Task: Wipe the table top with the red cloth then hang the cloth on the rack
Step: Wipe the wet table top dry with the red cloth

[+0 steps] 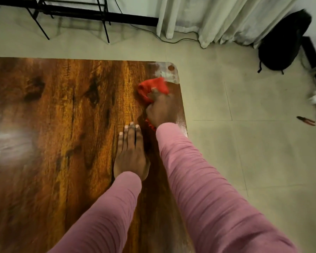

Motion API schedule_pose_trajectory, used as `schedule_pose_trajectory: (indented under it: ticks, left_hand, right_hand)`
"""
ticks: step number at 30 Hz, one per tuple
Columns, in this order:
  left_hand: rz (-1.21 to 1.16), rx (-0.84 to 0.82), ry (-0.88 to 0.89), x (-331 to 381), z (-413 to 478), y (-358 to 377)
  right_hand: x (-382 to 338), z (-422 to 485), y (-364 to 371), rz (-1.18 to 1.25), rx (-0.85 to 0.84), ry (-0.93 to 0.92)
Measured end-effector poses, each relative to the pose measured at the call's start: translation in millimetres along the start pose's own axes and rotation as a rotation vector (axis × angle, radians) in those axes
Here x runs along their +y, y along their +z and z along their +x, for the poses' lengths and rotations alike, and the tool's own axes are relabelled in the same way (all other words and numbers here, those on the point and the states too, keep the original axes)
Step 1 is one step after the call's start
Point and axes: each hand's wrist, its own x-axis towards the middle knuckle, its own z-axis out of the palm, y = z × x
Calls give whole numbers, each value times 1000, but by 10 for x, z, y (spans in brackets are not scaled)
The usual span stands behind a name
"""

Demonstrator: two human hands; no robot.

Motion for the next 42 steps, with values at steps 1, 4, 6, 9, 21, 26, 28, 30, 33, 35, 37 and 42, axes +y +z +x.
schedule_pose_trajectory:
  ticks: [1, 4, 6, 9, 21, 26, 28, 30, 33, 35, 37, 42]
  left_hand:
    - [2, -1, 6, 13, 31, -19]
    - [10, 9, 23, 35, 95, -54]
    - [4, 13, 18, 24, 84, -36]
    - [-24, 12, 22, -2, 74, 31]
    - [40, -321, 95, -39, 139, -93]
    - [-97, -82, 23, 3, 88, 4]
    - [-106, -62, 32, -7, 94, 20]
    - [-105, -58, 25, -2, 103, 21]
    - [-95, -53, 5, 24, 92, 17]
    - [-72, -59, 4, 30, 85, 10]
    - [-51, -50, 15, 37, 72, 5]
    - [-74, 66, 48, 18, 82, 24]
  right_hand:
    - [-31, -67, 17, -6, -45, -122]
    - [195, -40, -55, -82, 24, -189]
    - [358, 154, -144, -84, 153, 40]
    - [408, 622, -203, -29, 205, 254]
    - [-758, 727, 290, 12, -116, -362]
    - [29, 1077, -89, -83, 117, 36]
    - [162, 1126, -175, -67, 162, 116]
    - [79, 1097, -132, -81, 147, 116]
    - [-161, 876, 43, -159, 61, -97]
    - [-289, 680, 148, -137, -40, -323]
    - [-234, 612, 158, -150, -102, -453]
    - [333, 976, -119, -36, 61, -25]
